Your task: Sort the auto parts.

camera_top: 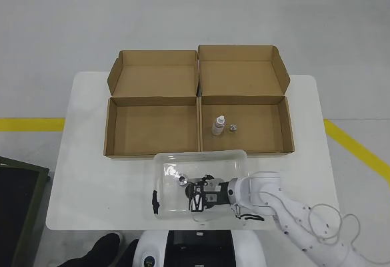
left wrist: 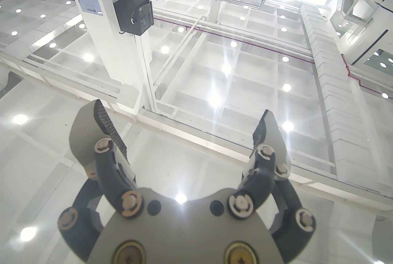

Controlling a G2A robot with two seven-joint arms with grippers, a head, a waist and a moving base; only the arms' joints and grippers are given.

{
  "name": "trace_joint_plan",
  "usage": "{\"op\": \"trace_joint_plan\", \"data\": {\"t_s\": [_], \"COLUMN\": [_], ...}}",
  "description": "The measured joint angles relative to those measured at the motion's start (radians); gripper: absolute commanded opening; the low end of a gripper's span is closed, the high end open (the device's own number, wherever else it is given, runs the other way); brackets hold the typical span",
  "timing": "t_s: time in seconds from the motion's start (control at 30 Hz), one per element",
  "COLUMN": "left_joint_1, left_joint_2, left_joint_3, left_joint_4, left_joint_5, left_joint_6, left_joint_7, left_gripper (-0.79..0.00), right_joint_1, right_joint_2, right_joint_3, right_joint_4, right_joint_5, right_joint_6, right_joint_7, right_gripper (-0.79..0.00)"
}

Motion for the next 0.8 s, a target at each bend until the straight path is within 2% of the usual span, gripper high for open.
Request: {"op": "trace_joint_plan", "data": {"t_s": [0.47,0.8], "left_joint_1": [0.000,0.000], "left_joint_2": [0.000,0.000], "left_joint_3": [0.000,0.000], "left_joint_4": [0.000,0.000], "left_joint_5": [0.000,0.000], "left_joint_6": [0.000,0.000], "left_joint_7": [0.000,0.000], "left_gripper": [0.000,0.000], "right_joint_1": [-0.062,-0.102], "right_joint_2": [0.029,0.040], "right_joint_3": [0.138,0.230], "right_joint_4": [-0.147,-0.236], "right_joint_5": [0.081,0.114], "right_joint_6": [-0.013,0.042], "right_joint_7": [-0.066,-0.179], "right_gripper": [-0.785,-0.785]}}
